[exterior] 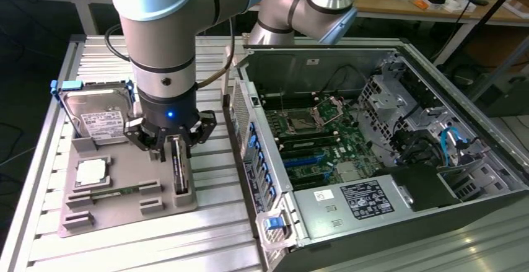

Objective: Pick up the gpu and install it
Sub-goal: 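Pick up the gpu and move the gpu toward the slot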

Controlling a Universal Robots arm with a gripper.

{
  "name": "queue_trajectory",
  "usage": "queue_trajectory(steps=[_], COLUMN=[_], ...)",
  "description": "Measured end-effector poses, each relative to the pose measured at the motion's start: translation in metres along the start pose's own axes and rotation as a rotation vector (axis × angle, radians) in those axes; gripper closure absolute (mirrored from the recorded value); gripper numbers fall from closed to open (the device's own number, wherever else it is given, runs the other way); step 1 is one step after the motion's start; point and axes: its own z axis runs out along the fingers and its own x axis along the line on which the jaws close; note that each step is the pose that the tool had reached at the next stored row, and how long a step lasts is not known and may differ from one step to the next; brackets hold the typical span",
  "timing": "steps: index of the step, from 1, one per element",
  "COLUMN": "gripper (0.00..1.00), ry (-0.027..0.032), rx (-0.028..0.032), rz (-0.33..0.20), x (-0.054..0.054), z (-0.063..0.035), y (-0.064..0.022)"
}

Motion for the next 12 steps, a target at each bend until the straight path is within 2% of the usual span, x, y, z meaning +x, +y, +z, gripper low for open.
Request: queue_trajectory(steps=[6, 9, 12], gripper=[0.53, 0.72, 0.73], ry=[-0.0001, -0.0001, -0.0001], rx=[-0.0001, -0.0001, 0.0], rz=[0.0, 0.0, 0.0], x=[0.0, 0.0, 0.0], z=[0.0, 0.0, 0.0], y=[0.0, 0.0, 0.0])
